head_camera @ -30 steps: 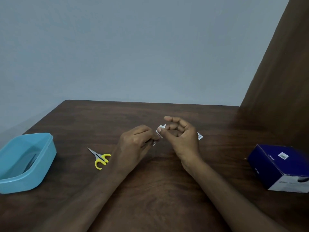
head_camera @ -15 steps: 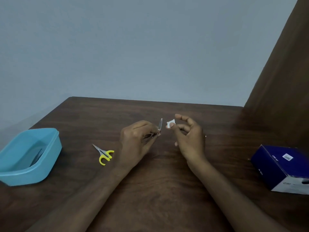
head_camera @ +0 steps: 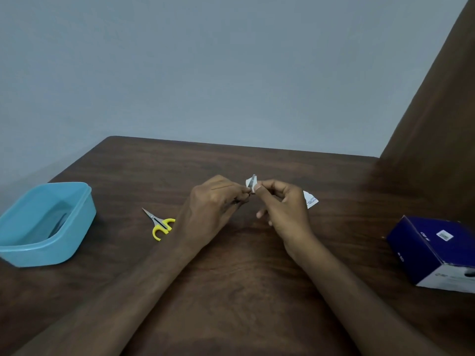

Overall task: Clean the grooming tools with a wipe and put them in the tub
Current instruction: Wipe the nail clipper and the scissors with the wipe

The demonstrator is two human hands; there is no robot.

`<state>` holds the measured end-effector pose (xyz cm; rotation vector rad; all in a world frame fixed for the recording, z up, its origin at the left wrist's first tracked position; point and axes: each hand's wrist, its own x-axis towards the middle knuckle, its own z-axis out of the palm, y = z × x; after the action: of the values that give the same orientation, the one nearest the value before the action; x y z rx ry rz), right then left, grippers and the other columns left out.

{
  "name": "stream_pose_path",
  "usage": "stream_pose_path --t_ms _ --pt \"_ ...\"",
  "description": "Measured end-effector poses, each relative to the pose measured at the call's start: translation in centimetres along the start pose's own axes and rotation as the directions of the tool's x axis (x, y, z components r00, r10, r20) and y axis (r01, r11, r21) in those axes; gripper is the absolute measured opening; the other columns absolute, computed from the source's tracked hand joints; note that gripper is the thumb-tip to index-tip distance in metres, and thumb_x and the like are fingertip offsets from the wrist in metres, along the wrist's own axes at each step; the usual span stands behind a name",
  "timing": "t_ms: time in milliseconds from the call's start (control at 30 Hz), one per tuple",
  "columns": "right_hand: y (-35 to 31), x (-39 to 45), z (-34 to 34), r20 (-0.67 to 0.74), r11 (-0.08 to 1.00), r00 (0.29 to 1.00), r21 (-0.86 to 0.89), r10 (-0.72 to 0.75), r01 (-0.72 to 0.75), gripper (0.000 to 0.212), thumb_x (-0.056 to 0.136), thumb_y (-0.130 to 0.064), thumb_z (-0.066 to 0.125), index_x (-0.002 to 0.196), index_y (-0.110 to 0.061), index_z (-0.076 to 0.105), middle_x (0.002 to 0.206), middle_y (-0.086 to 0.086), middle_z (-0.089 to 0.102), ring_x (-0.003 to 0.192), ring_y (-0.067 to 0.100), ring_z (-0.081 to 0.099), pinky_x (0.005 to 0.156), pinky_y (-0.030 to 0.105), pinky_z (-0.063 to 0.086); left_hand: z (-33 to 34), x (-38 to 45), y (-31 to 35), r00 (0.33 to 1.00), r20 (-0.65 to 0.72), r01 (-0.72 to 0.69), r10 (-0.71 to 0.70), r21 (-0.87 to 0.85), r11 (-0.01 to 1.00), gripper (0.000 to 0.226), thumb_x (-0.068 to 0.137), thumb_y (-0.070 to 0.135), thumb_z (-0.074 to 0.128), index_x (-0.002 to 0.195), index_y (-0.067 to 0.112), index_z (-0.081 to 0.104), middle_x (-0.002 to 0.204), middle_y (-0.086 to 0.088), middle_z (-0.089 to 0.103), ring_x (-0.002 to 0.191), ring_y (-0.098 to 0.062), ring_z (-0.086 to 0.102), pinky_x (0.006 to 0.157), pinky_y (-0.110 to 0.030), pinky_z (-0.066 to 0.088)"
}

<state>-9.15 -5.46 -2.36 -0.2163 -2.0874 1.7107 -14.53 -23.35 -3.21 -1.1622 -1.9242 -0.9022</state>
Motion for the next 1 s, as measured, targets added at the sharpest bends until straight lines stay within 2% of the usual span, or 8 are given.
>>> stream_pose_path --t_ms 100,233,367,533,667,833,900,1000 --pt "-0.12 0.12 -0.19 -0.014 0.999 1.0 0.049 0.017 -0.016 0.013 0.1 -0.023 0.072 0.091 -0.02 0.081 0.085 -0.004 0.081 0.05 0.015 0.061 0.049 0.018 0.04 0.05 0.02 0.27 1.0 0.015 -0.005 0.005 -0.009 1.0 0.015 0.085 0.002 0.089 0.094 0.008 0.078 0.104 0.0 0.08 0.093 -0.014 0.074 0.08 -0.027 0.059" --pt "-0.02 -0.16 0.11 0.034 0.998 0.999 -0.058 0.001 0.001 0.015 0.1 -0.025 0.071 0.088 -0.022 0.08 0.069 -0.009 0.073 0.049 0.013 0.062 0.054 0.025 0.04 -0.09 0.04 0.28 1.0 0.01 0.004 -0.004 -0.01 1.0 0.015 0.086 0.001 0.088 0.091 0.009 0.076 0.104 0.002 0.08 0.091 -0.015 0.072 0.079 -0.026 0.058" --pt "-0.46 0.17 -0.37 -0.052 1.0 0.999 0.025 -0.008 0.009 0.014 0.099 -0.024 0.072 0.087 -0.021 0.079 0.079 -0.005 0.077 0.05 0.013 0.062 0.054 0.024 0.04 -0.32 0.18 0.7 0.998 0.053 -0.021 0.021 -0.013 1.0 0.011 0.088 0.002 0.086 0.09 0.008 0.076 0.104 0.001 0.079 0.094 -0.015 0.071 0.081 -0.025 0.057" --pt "-0.51 -0.3 -0.43 0.021 0.996 1.0 -0.083 -0.007 0.008 0.015 0.097 -0.02 0.073 0.085 -0.018 0.081 0.053 -0.007 0.065 0.039 0.005 0.054 0.05 0.02 0.039 -0.29 0.21 0.57 0.998 0.069 0.016 -0.016 -0.001 1.0 0.012 0.087 0.001 0.085 0.093 0.007 0.077 0.101 0.001 0.077 0.092 -0.017 0.071 0.077 -0.029 0.057" --pt "-0.8 -0.03 -0.65 -0.079 0.999 0.996 -0.012 -0.036 0.035 0.015 0.095 -0.019 0.075 0.081 -0.019 0.08 0.064 -0.008 0.071 0.047 0.01 0.058 0.051 0.022 0.041 -0.21 0.17 0.74 0.997 0.082 -0.001 0.002 -0.011 1.0 0.008 0.089 0.004 0.085 0.091 0.007 0.078 0.103 0.002 0.079 0.093 -0.013 0.071 0.079 -0.025 0.057" --pt "-0.38 -0.1 -0.62 -0.003 0.996 1.0 -0.094 0.0 0.0 0.016 0.094 -0.023 0.074 0.08 -0.019 0.08 0.053 0.001 0.066 0.041 0.007 0.055 0.055 0.025 0.04 -0.21 0.09 0.38 0.994 0.11 0.016 -0.016 -0.003 1.0 0.007 0.09 0.004 0.083 0.095 0.008 0.078 0.101 0.002 0.078 0.092 -0.019 0.071 0.075 -0.037 0.059" --pt "-0.14 -0.01 -0.57 0.007 0.988 1.0 -0.152 0.001 0.001 0.016 0.093 -0.027 0.075 0.078 -0.022 0.08 0.051 0.004 0.067 0.042 0.008 0.058 0.06 0.028 0.044 -0.21 0.08 0.17 0.994 0.106 0.023 -0.024 0.005 1.0 0.008 0.09 0.004 0.083 0.095 0.008 0.078 0.1 0.001 0.077 0.091 -0.019 0.071 0.074 -0.037 0.058" --pt "-0.35 0.11 -0.51 -0.049 0.996 0.998 -0.081 -0.027 0.023 0.014 0.093 -0.023 0.075 0.08 -0.021 0.08 0.06 -0.003 0.071 0.046 0.012 0.061 0.057 0.028 0.044 -0.07 0.12 0.29 0.993 0.113 0.018 -0.017 -0.005 1.0 0.007 0.09 0.005 0.084 0.092 0.008 0.078 0.101 0.003 0.079 0.093 -0.016 0.071 0.076 -0.033 0.059"
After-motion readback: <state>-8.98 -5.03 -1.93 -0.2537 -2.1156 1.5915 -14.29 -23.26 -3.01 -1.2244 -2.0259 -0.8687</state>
